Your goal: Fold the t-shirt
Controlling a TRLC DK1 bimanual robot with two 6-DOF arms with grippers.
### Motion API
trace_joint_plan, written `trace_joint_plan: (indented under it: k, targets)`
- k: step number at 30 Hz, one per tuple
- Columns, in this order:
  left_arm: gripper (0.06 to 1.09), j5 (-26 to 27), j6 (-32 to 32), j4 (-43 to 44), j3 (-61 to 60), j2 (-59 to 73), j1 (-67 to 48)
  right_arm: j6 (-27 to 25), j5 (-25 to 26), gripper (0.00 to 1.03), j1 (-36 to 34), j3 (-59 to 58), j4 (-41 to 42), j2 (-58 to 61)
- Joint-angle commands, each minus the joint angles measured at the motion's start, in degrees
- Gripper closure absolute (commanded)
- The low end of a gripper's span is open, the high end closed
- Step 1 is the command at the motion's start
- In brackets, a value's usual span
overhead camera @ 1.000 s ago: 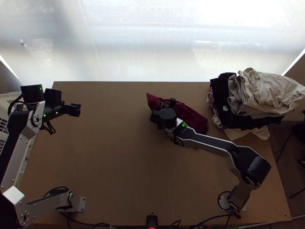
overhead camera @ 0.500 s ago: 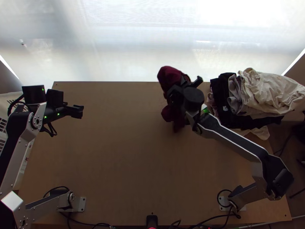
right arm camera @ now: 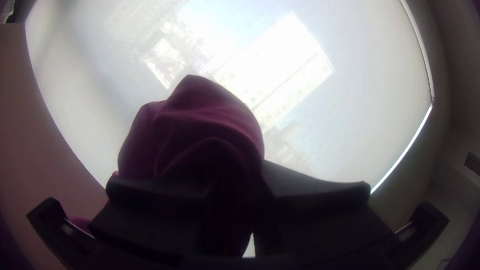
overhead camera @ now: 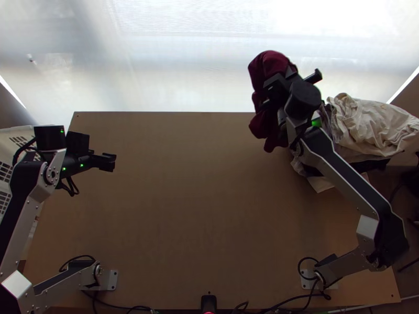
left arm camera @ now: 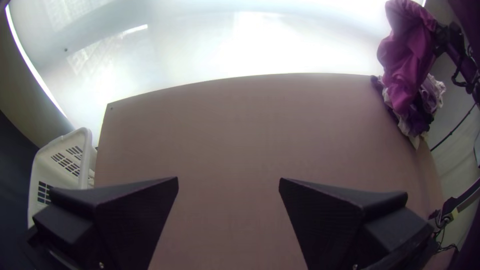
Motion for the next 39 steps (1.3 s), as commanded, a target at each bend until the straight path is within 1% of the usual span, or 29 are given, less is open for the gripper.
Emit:
trace_joint_plan:
  k: [1,4,7,11,16,22,31,39]
  targets:
    - [0.10,-0.4,-0.4,-0.2,-1.9,-0.9,-0.4,0.3,-0.4,1.00,-5.2,7.2,-4.1,0.8]
    - [0.10,-0.4,-1.2,0.2,-2.3,-0.8,-0.6,-0.8,-1.8,1.00,-6.5,10.1,-5.1,1.4]
    - [0.10,-0.4,-1.6,0.6,-2.9,-0.6,-1.2,-2.2,-2.0,1.00,-7.2,16.3,-7.2,3.7]
    - [0.10,-0.5,-2.1,1.0,-3.6,-0.6,-1.8,-2.3,-2.1,1.00,-8.5,24.2,-10.7,6.3]
    - [0.10,-0.7,-2.0,1.3,-4.2,-0.6,-1.8,-2.4,-2.9,1.00,-10.3,26.3,-12.1,6.5]
    - [0.10,-0.7,-2.0,1.6,-4.9,-0.6,-2.3,-3.8,-3.2,1.00,-11.0,30.4,-13.4,7.2]
    - [0.10,-0.8,-2.1,1.6,-5.6,-0.6,-3.7,-3.7,-3.5,1.00,-14.6,31.5,-15.2,5.5]
    - [0.10,-2.1,-2.7,2.3,-6.7,-0.8,-6.0,-0.9,-5.2,1.00,-21.0,25.0,-15.2,2.5]
